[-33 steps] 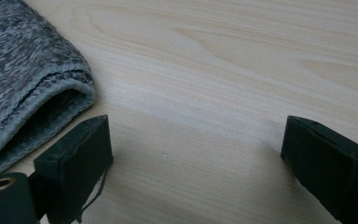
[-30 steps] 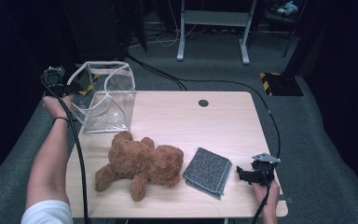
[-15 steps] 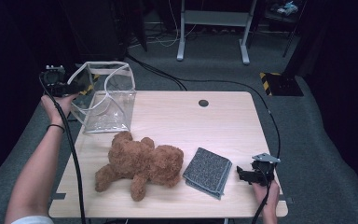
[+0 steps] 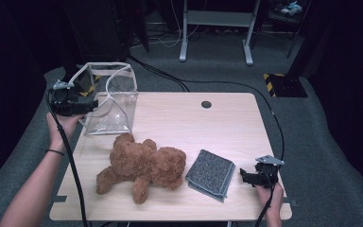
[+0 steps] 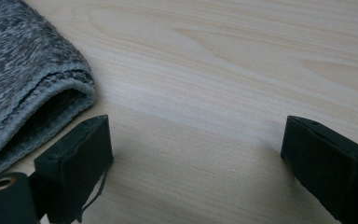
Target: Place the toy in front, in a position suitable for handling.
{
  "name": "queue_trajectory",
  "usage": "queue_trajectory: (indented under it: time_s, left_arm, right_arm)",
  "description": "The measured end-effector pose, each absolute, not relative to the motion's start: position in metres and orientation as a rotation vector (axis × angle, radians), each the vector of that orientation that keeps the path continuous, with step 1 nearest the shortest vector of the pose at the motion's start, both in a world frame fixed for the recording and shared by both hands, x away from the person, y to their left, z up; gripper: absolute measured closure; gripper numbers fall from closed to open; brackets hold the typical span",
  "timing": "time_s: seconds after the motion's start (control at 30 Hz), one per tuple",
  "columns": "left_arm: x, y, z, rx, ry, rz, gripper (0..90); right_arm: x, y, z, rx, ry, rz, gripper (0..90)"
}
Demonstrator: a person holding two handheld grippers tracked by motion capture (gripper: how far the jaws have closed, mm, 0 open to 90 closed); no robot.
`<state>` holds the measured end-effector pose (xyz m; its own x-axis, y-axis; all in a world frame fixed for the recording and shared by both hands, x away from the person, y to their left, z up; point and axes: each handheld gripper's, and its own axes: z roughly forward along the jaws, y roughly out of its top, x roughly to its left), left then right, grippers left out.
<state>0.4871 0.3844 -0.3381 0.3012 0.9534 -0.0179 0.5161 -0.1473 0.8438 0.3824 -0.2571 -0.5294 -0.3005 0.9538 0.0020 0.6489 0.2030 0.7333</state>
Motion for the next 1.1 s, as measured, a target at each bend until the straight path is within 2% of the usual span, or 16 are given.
queue_trajectory:
  time_s: [0.33,0.53,0.7,0.97,1.1]
  left_arm:
    - [0.448,0.375,-0.377,1.873,1.296,0.669,7.8]
    - [0.432,0.378,-0.422,1.927,1.333,0.63,2.1]
    - [0.426,0.38,-0.45,1.939,1.365,0.605,1.1]
    - [0.432,0.386,-0.503,1.96,1.42,0.478,0.0]
    - [0.435,0.386,-0.52,1.975,1.443,0.466,0.0]
  right_arm:
    - [0.382,-0.257,-0.529,1.486,2.027,0.889,8.2]
    - [0.383,-0.257,-0.529,1.475,2.036,0.889,8.1]
    - [0.382,-0.257,-0.529,1.478,2.036,0.888,7.9]
    - [0.382,-0.256,-0.529,1.484,2.037,0.886,7.6]
    - [0.382,-0.256,-0.529,1.486,2.038,0.884,7.0]
